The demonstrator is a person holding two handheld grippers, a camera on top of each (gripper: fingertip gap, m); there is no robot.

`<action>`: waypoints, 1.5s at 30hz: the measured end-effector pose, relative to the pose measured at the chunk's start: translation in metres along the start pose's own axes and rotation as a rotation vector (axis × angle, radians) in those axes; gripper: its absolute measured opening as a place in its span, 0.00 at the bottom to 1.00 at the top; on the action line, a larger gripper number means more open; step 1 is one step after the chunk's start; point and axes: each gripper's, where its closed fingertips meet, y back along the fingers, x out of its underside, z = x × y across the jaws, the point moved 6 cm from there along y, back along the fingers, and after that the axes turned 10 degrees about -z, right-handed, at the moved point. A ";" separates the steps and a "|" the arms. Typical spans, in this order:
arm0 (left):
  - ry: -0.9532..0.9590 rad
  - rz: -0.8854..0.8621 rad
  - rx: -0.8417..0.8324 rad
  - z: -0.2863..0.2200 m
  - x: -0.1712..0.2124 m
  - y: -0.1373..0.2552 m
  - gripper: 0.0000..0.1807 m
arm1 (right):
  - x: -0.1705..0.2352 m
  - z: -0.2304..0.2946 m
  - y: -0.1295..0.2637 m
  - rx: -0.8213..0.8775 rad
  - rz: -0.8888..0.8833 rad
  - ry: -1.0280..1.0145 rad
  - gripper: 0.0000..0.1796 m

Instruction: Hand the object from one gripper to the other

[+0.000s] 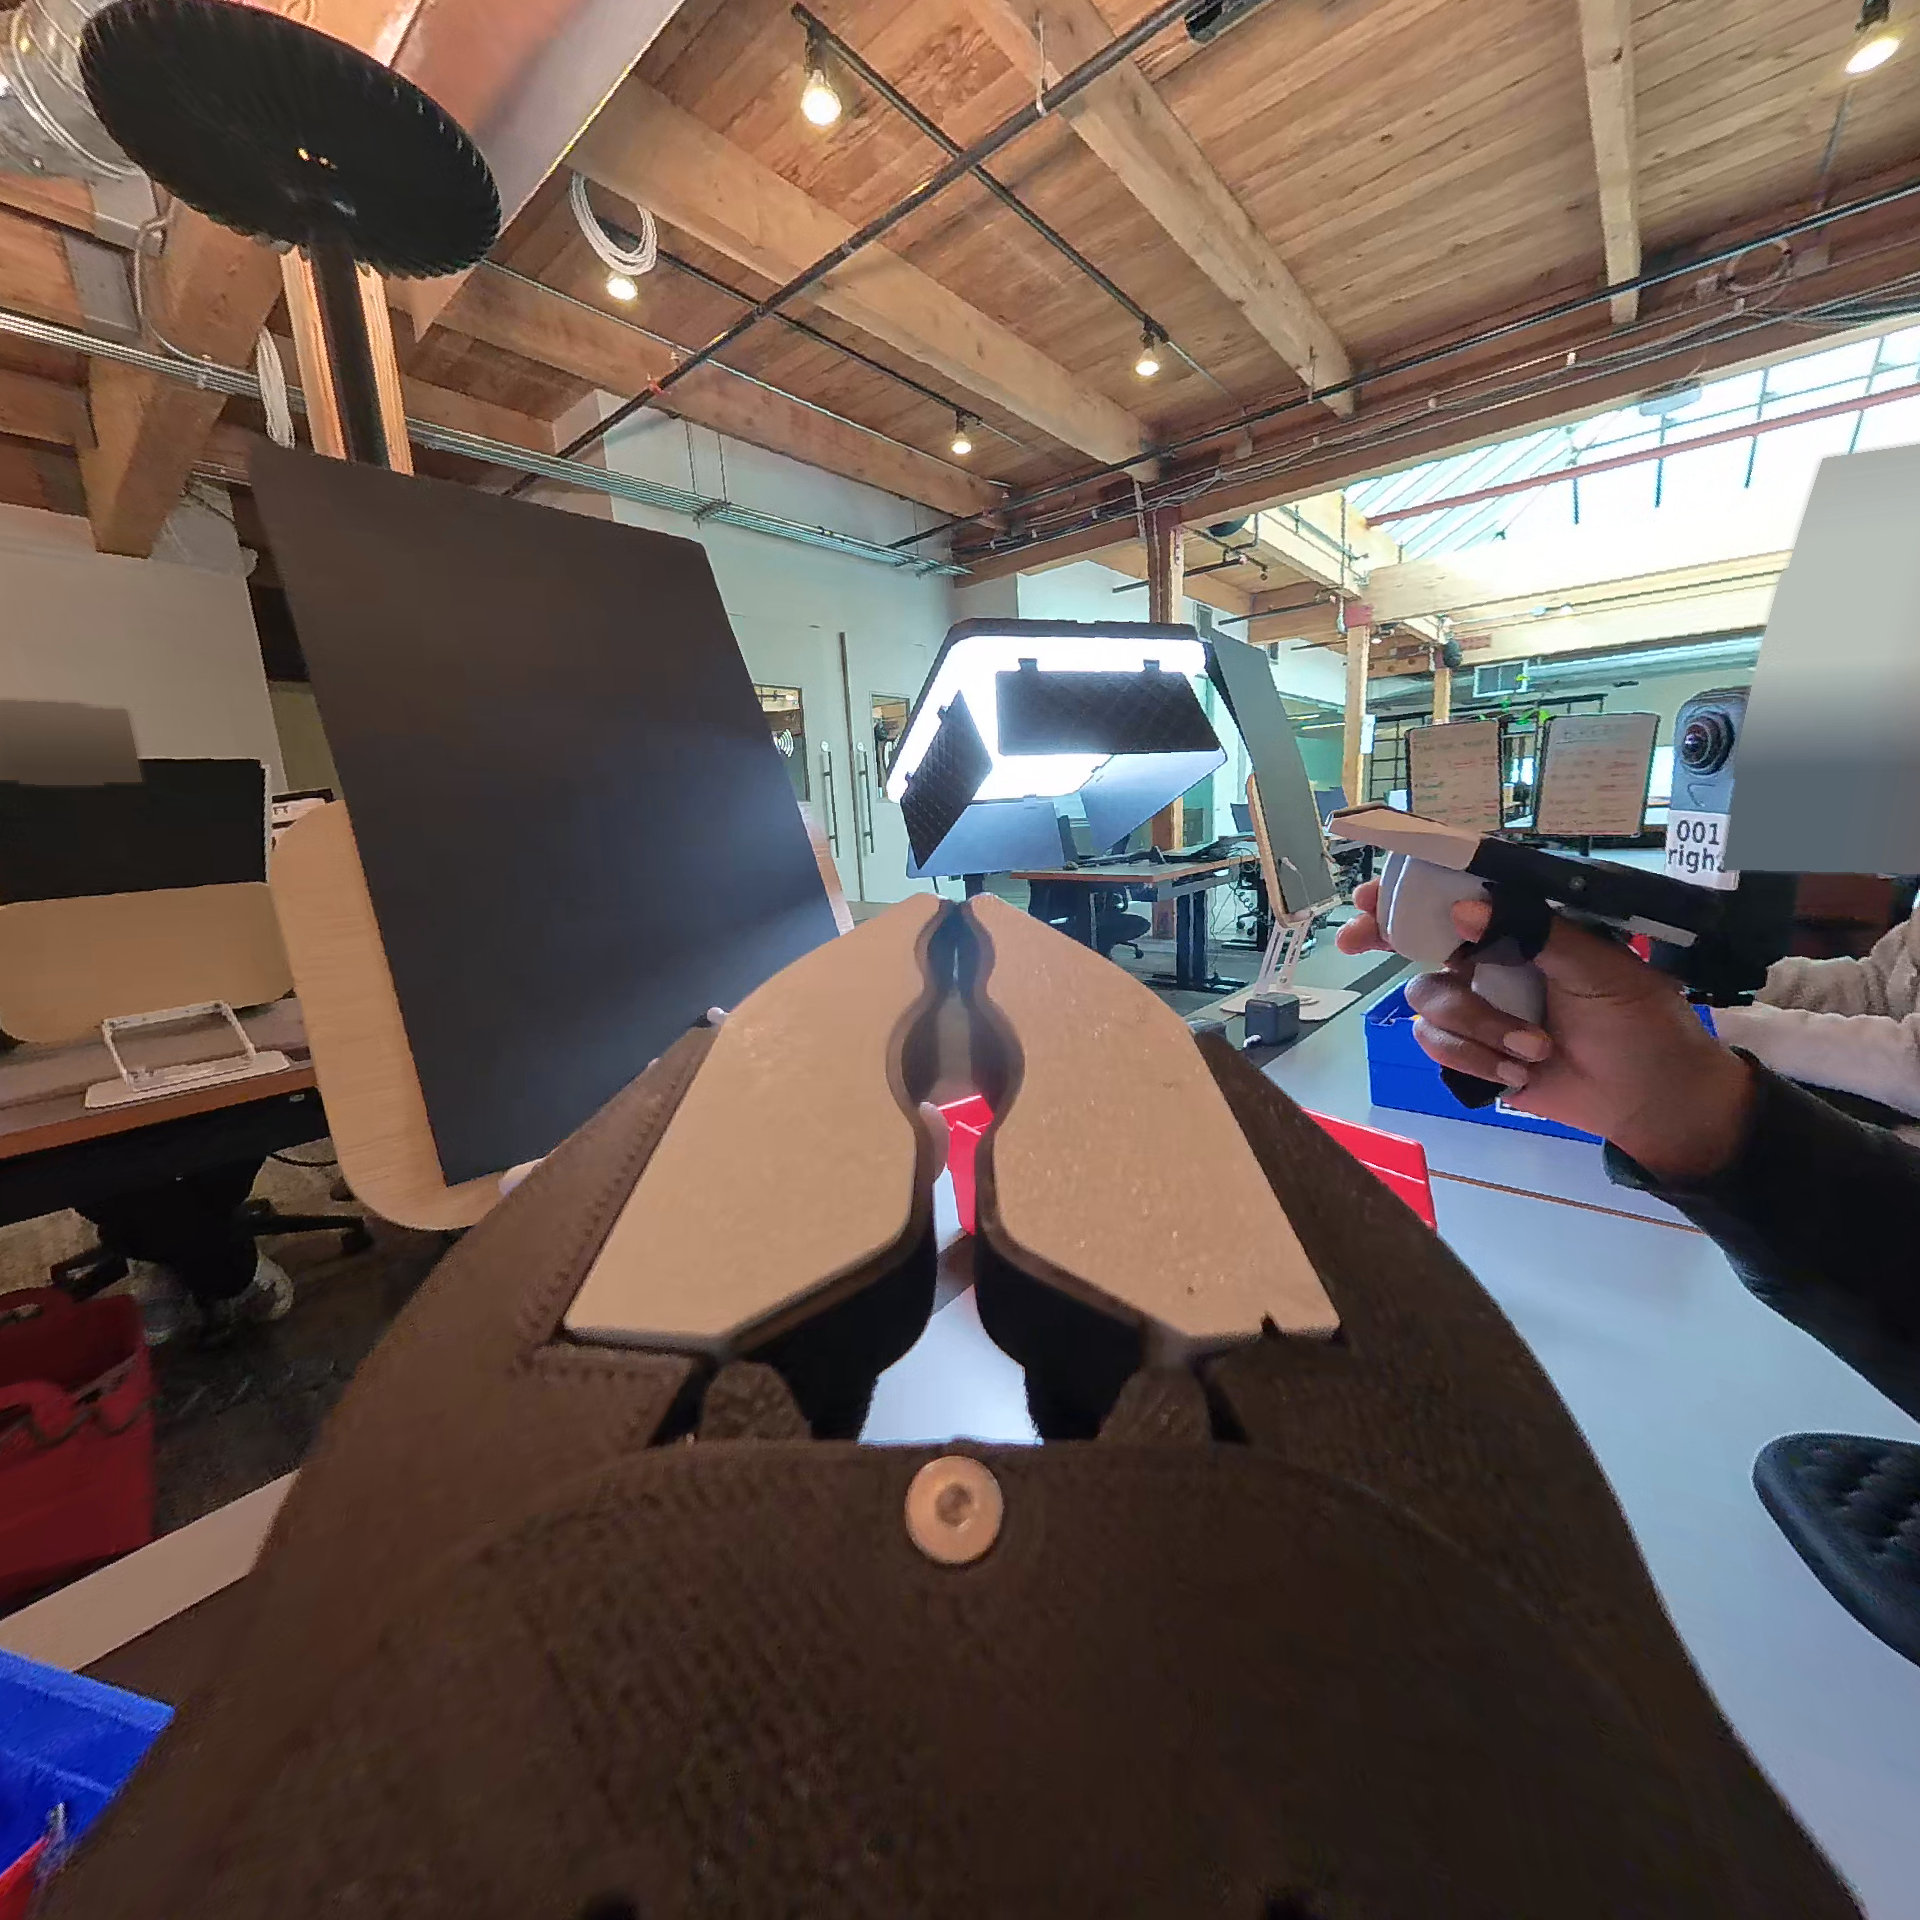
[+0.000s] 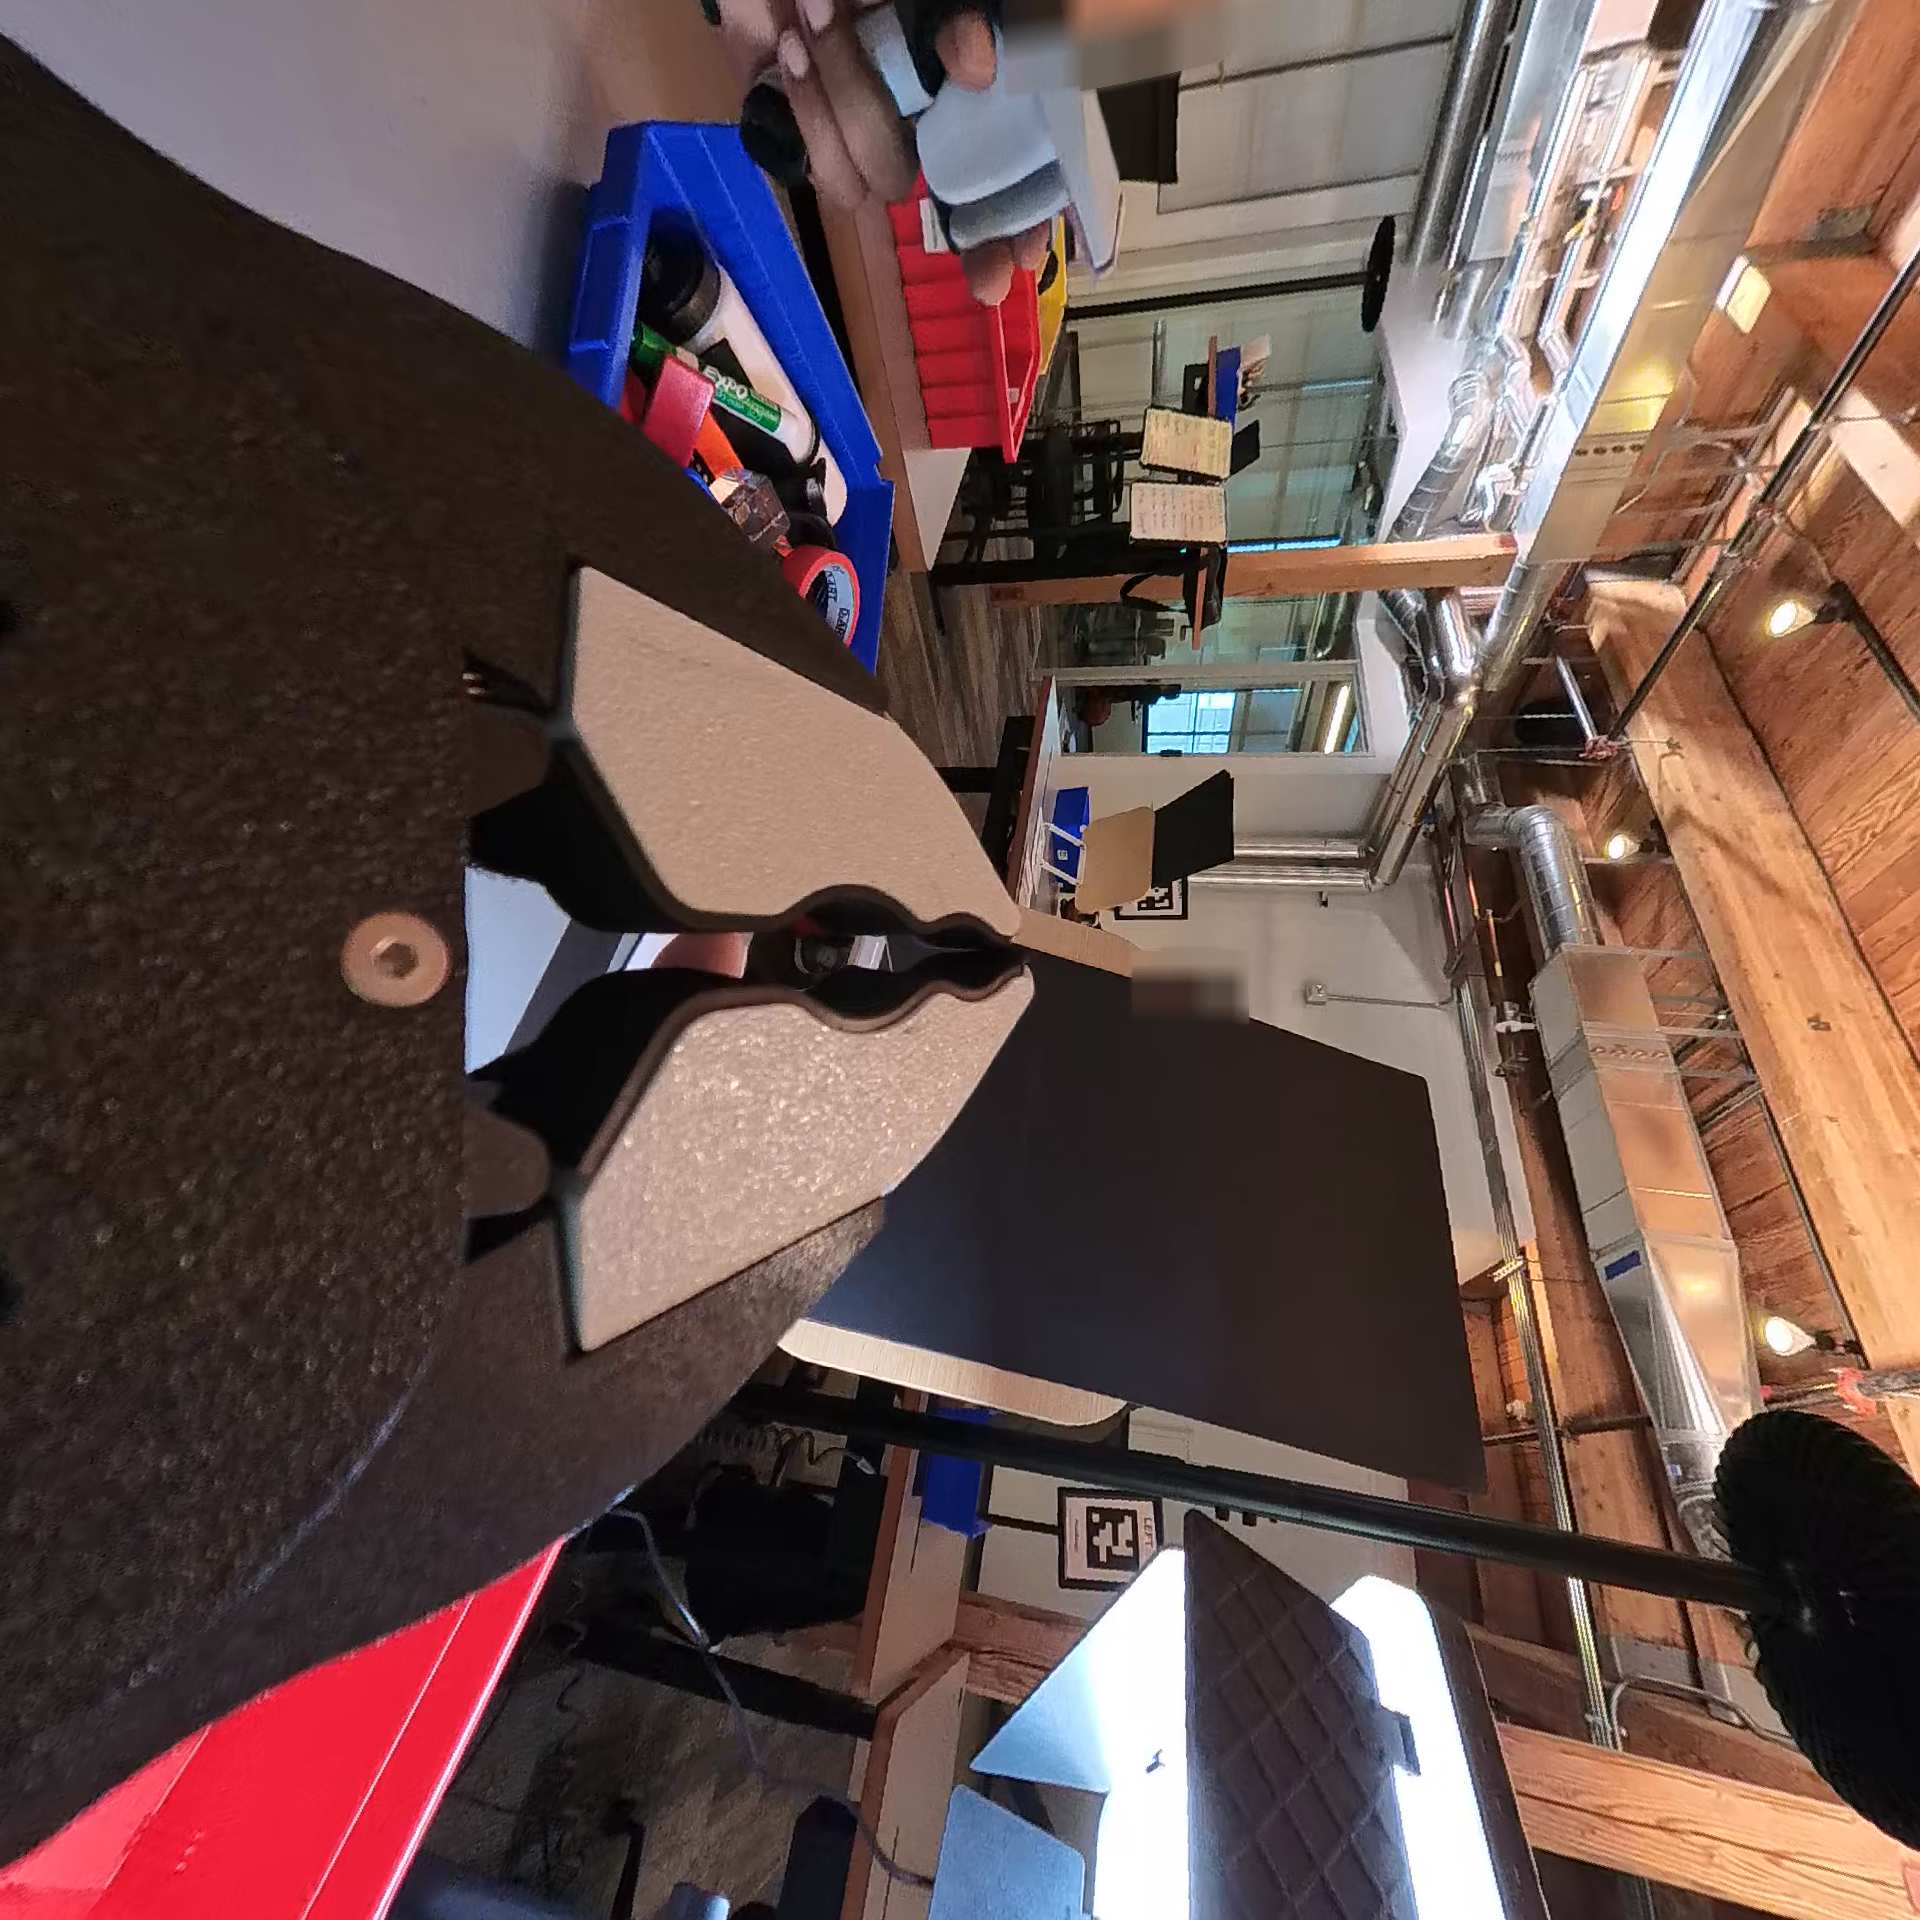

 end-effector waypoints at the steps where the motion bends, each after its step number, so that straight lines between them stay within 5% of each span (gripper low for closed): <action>1: -0.002 -0.003 0.002 -0.001 -0.001 0.000 0.00 | 0.000 0.000 0.000 0.000 0.000 0.001 0.00; 32: -0.006 0.080 -0.027 0.001 0.014 -0.004 0.00 | -0.007 -0.001 0.005 -0.087 -0.027 -0.112 0.00; 45: -0.224 0.425 -0.368 0.057 0.058 0.017 0.00 | 0.072 -0.009 -0.005 0.008 0.362 0.071 0.02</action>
